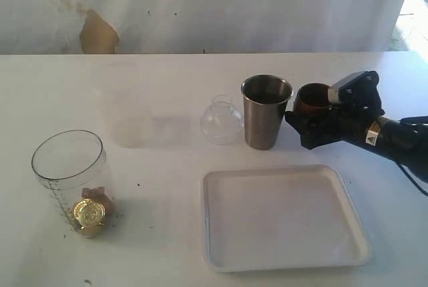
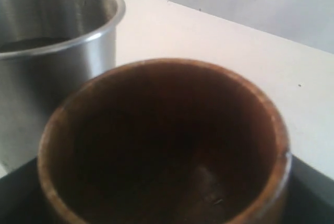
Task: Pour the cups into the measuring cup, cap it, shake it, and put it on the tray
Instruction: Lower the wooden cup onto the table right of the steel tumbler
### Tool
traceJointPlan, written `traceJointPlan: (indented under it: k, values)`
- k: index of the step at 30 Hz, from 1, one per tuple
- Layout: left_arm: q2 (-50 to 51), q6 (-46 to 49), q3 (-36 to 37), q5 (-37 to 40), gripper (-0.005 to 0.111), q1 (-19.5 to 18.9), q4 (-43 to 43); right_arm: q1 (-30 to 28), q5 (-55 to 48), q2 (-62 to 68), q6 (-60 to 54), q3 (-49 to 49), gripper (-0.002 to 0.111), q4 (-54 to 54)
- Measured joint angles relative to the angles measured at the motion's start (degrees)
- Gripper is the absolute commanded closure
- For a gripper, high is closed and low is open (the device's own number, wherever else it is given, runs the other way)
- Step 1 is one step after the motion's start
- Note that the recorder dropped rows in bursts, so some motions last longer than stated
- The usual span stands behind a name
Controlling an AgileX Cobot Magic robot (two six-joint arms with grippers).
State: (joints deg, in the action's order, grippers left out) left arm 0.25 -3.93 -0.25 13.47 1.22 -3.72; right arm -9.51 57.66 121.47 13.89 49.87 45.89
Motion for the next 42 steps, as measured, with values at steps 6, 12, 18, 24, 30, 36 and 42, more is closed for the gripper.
traceJointPlan:
  k: [6,12,18,24,30,36,42]
  values:
    - [0.0,0.0,0.0,0.0,0.107,0.0,0.0,1.1,0.1,0.0,0.0,0.0,0.108,-1.1]
    - [0.0,0.0,0.0,0.0,0.107,0.0,0.0,1.1,-1.2,0.0,-0.9,0.0,0.108,-6.2]
    - [0.0,0.0,0.0,0.0,0.107,0.0,0.0,1.1,-5.0,0.0,-1.3,0.0,0.108,-11.4]
    - [0.0,0.0,0.0,0.0,0.107,0.0,0.0,1.1,-6.1,0.8,-1.5,0.0,0.108,-14.6]
    - [0.0,0.0,0.0,0.0,0.107,0.0,0.0,1.1,-4.6,4.2,-1.5,1.7,0.108,-15.2]
    - [0.0,0.0,0.0,0.0,0.107,0.0,0.0,1.2,-4.1,4.2,-1.6,3.4,0.094,-9.1]
    - [0.0,0.0,0.0,0.0,0.107,0.0,0.0,1.4,-7.8,4.6,-1.5,3.9,0.031,-8.4]
